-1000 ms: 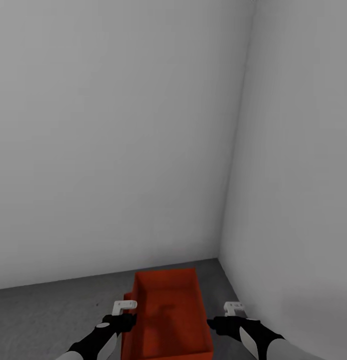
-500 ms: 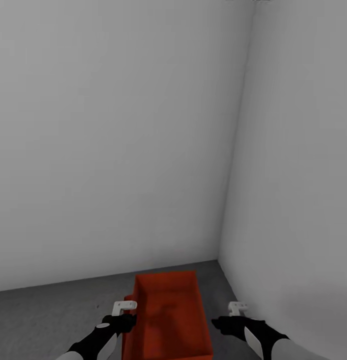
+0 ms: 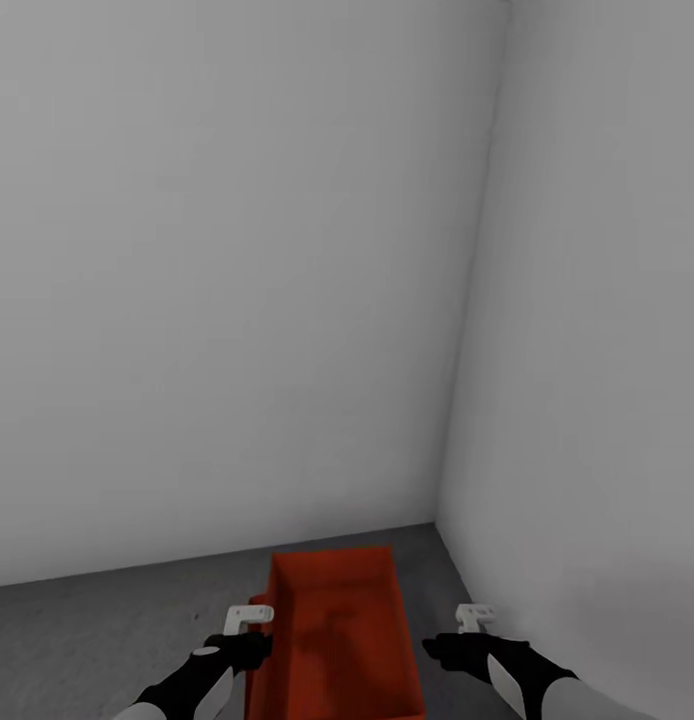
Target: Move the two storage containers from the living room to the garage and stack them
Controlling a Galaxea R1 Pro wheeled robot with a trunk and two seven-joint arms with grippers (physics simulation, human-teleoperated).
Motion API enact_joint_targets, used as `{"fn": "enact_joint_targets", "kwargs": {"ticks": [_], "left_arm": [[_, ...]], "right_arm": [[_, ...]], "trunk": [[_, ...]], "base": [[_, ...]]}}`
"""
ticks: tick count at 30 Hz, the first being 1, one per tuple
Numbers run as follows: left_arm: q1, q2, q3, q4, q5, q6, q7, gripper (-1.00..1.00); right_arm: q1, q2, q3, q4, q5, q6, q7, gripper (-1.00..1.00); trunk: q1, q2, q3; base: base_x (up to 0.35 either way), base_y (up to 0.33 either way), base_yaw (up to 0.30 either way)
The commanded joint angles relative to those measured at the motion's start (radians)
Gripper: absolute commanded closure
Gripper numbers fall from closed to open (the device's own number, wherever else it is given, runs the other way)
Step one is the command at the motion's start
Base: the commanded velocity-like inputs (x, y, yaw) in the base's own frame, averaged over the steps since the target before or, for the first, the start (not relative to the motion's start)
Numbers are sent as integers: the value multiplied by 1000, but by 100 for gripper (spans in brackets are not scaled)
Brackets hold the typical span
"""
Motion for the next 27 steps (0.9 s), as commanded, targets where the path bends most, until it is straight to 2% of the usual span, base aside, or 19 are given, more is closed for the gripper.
{"fn": "enact_joint_targets", "kwargs": {"ticks": [1, 8, 12, 23, 27], "left_arm": [[0, 1, -9, -3, 11, 15, 6, -100], [0, 0, -4, -1, 12, 36, 8, -100], [1, -2, -4, 1, 11, 58, 10, -100], [5, 0, 0, 3, 12, 98, 10, -100], [42, 1, 0, 4, 12, 100, 12, -100]], "right_arm": [[0, 2, -5, -1, 3, 6, 4, -100], [5, 1, -5, 11, 4, 5, 3, -100], [50, 1, -6, 12, 3, 5, 3, -100], [110, 3, -5, 25, 2, 7, 1, -100], [166, 2, -5, 26, 2, 5, 1, -100]], "trunk": [[-4, 7, 2], [-31, 56, 24], [-46, 84, 37], [-88, 161, 71], [-104, 189, 84]], "base": [[0, 0, 0], [0, 0, 0], [0, 0, 0], [0, 0, 0], [0, 0, 0]]}}
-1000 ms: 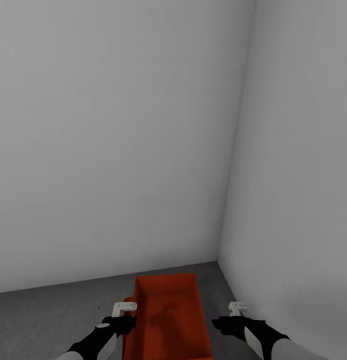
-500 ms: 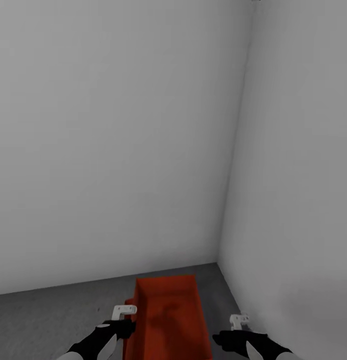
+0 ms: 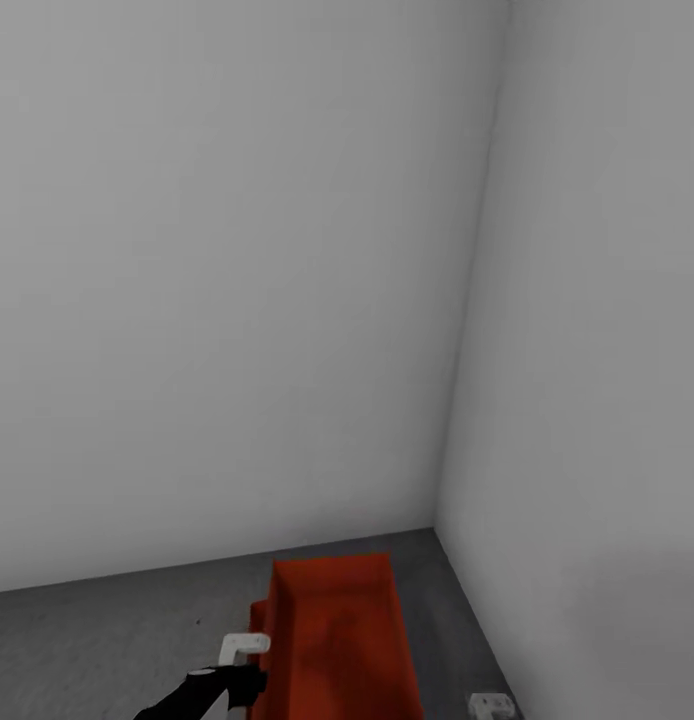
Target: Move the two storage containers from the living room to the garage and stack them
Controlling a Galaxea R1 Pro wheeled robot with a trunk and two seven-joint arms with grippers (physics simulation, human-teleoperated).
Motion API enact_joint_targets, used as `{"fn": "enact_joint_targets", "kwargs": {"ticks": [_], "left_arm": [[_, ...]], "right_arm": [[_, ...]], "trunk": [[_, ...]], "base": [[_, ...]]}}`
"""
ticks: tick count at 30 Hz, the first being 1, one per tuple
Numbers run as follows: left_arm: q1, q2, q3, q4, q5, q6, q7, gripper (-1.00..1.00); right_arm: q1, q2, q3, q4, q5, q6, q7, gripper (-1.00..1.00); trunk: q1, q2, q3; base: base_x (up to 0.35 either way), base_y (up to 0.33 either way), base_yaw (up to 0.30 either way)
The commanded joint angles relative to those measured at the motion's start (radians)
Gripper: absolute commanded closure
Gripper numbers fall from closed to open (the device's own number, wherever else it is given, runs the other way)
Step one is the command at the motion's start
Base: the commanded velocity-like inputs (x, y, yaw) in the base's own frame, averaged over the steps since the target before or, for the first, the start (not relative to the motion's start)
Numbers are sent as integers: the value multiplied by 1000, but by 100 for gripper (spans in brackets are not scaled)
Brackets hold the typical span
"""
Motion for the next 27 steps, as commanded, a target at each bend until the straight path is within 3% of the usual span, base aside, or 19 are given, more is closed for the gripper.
{"fn": "enact_joint_targets", "kwargs": {"ticks": [1, 11, 27], "left_arm": [[4, 1, -9, -1, 10, 6, 7, -100], [39, 3, -9, 71, 9, -16, 8, -100], [120, 5, -10, 85, 8, -35, 8, -100]], "right_arm": [[10, 0, -7, -2, 2, 6, 4, -100], [114, -7, -9, -2, 4, -7, 4, -100], [242, -11, -8, -3, 10, -10, 4, -100]], "trunk": [[-4, 7, 2], [-42, 77, 34], [-104, 189, 84]], "base": [[0, 0, 0], [0, 0, 0], [0, 0, 0]]}}
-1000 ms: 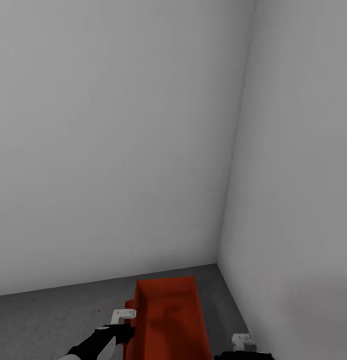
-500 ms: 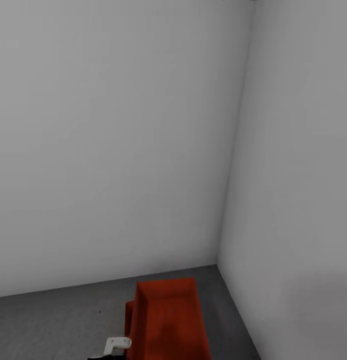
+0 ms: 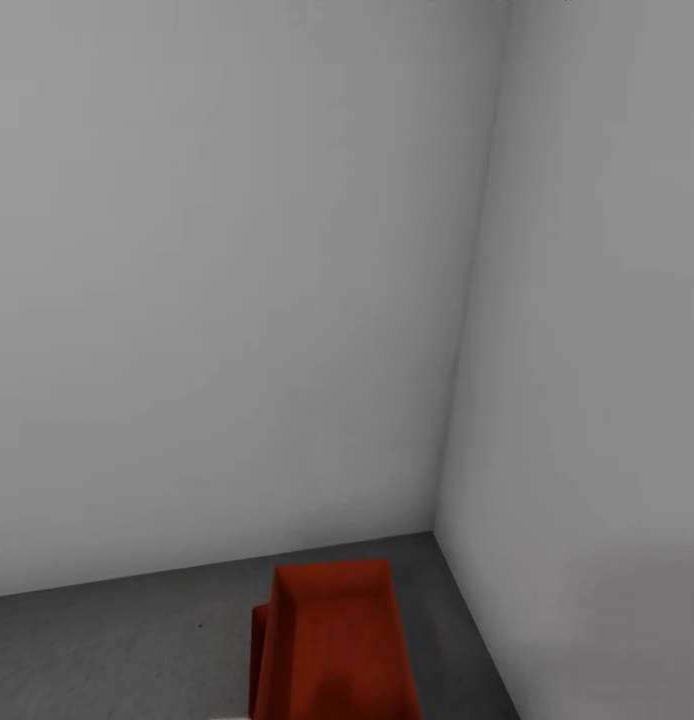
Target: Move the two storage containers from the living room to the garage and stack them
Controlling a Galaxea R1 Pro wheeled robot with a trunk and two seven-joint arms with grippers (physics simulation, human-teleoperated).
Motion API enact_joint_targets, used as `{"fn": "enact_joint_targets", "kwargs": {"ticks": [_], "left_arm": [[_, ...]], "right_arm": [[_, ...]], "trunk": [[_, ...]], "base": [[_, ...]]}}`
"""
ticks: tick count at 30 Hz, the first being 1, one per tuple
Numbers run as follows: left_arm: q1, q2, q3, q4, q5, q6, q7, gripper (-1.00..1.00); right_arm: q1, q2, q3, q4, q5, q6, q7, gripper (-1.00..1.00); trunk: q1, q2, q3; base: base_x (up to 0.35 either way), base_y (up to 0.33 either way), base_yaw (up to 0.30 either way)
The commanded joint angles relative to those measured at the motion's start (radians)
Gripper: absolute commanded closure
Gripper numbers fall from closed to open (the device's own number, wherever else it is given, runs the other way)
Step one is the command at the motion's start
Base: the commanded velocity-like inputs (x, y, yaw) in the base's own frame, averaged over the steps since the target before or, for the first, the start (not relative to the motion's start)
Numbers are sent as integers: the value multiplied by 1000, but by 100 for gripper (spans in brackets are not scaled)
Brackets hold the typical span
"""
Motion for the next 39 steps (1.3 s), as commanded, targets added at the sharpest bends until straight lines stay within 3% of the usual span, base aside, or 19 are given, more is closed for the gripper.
{"fn": "enact_joint_targets", "kwargs": {"ticks": [1, 17, 39], "left_arm": [[2, 0, -9, -2, 10, 6, 5, -100], [38, 2, -11, -2, 8, 5, 5, -100], [99, 2, -18, -2, 8, -66, 4, -100]], "right_arm": [[4, 0, -6, -2, 3, 7, 4, -100], [23, 2, -4, -1, 2, 8, 4, -100], [23, 2, -4, -1, 2, 8, 4, -100]], "trunk": [[-4, 6, 2], [-65, 118, 52], [-150, 272, 121]], "base": [[0, 0, 0], [0, 0, 0], [0, 0, 0]]}}
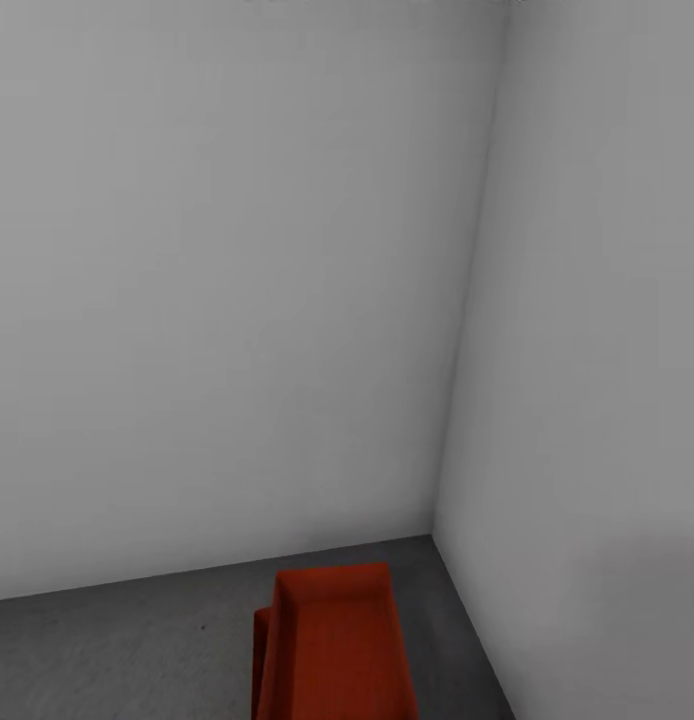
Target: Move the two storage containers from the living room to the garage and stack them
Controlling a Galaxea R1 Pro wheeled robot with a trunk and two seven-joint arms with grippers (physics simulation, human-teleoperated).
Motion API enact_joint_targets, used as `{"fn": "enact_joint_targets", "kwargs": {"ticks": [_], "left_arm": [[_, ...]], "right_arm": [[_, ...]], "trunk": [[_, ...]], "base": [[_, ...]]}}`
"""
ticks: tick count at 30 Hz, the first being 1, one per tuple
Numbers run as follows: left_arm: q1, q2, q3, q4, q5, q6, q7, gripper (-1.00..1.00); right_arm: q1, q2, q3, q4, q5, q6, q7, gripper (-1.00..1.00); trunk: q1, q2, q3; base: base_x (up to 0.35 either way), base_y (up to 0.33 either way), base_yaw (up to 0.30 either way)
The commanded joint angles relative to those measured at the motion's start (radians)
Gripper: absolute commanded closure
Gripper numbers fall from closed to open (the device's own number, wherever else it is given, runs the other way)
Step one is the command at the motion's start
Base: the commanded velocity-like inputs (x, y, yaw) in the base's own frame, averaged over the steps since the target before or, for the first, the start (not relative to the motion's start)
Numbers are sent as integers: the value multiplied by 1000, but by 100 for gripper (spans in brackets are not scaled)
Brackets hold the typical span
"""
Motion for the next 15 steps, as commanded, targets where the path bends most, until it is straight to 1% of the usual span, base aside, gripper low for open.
{"fn": "enact_joint_targets", "kwargs": {"ticks": [1, 15], "left_arm": [[4, 0, -9, -2, 10, 2, 5, -100], [14, 1, -9, -1, 10, -2, -2, -100]], "right_arm": [[0, 0, -6, -2, 3, 6, 4, -100], [0, 0, -6, -2, 3, 6, 4, -100]], "trunk": [[-4, 6, 2], [-57, 104, 45]], "base": [[0, 0, 0], [0, 0, 0]]}}
